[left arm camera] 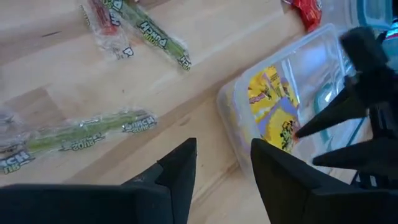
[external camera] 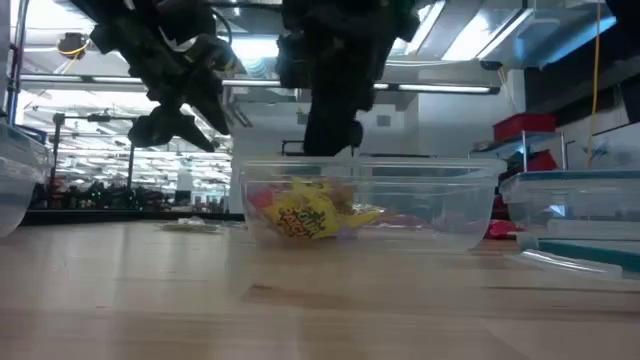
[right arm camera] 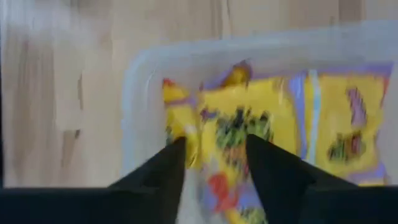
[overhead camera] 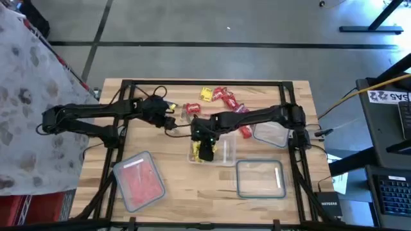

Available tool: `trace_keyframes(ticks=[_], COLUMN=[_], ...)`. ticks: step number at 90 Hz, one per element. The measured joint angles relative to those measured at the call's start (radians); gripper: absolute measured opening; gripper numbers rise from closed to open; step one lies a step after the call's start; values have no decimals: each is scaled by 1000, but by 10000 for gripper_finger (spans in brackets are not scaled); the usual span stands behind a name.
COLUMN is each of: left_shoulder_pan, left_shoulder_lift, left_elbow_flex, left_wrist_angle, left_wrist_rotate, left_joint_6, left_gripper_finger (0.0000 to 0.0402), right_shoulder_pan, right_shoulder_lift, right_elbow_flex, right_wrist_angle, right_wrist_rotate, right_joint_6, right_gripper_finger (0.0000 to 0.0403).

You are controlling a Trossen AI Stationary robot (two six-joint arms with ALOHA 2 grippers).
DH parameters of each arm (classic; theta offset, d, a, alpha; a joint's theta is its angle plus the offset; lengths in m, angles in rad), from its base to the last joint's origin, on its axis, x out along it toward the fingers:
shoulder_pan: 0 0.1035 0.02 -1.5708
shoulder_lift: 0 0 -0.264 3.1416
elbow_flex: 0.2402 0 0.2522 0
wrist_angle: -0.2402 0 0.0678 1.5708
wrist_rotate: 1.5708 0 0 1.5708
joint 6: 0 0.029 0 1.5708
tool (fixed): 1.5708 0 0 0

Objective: Sort candy
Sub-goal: Put the yellow candy into the open transparent container

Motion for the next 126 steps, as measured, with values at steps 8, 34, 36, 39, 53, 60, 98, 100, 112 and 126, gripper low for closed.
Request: trace_keyframes(ticks=[8,34,36,39,53,60,98,100,112,126], left_shoulder_pan=[0,0,0,0,0,0,-14,-16,-19,-17], left_shoulder_lift=[0,0,0,0,0,0,0,0,0,0], left_elbow_flex=[0,0,0,0,0,0,0,0,0,0], left_wrist_angle=[0,0,0,0,-1,-2,-72,-75,-82,-75], left_wrist_rotate=[-9,1,5,11,17,17,103,100,86,70], left_joint_6=[0,-11,-15,-21,-33,-35,-39,-38,-20,-10], left_gripper_finger=[136,136,136,136,136,136,136,136,136,136], right_shoulder_pan=[-16,-22,-22,-22,-22,-27,-173,-189,-300,-402], right_shoulder_lift=[36,94,89,83,54,46,7,7,22,103], right_elbow_flex=[0,3,4,6,67,104,408,412,415,413], right_wrist_angle=[55,146,143,131,79,25,-159,-156,-163,-200], right_wrist_rotate=[-37,-71,-74,-79,-77,-74,266,301,364,338], right_joint_6=[-4,27,31,38,45,26,-104,-103,-57,-42], right_gripper_finger=[73,19,22,26,43,61,177,179,189,217])
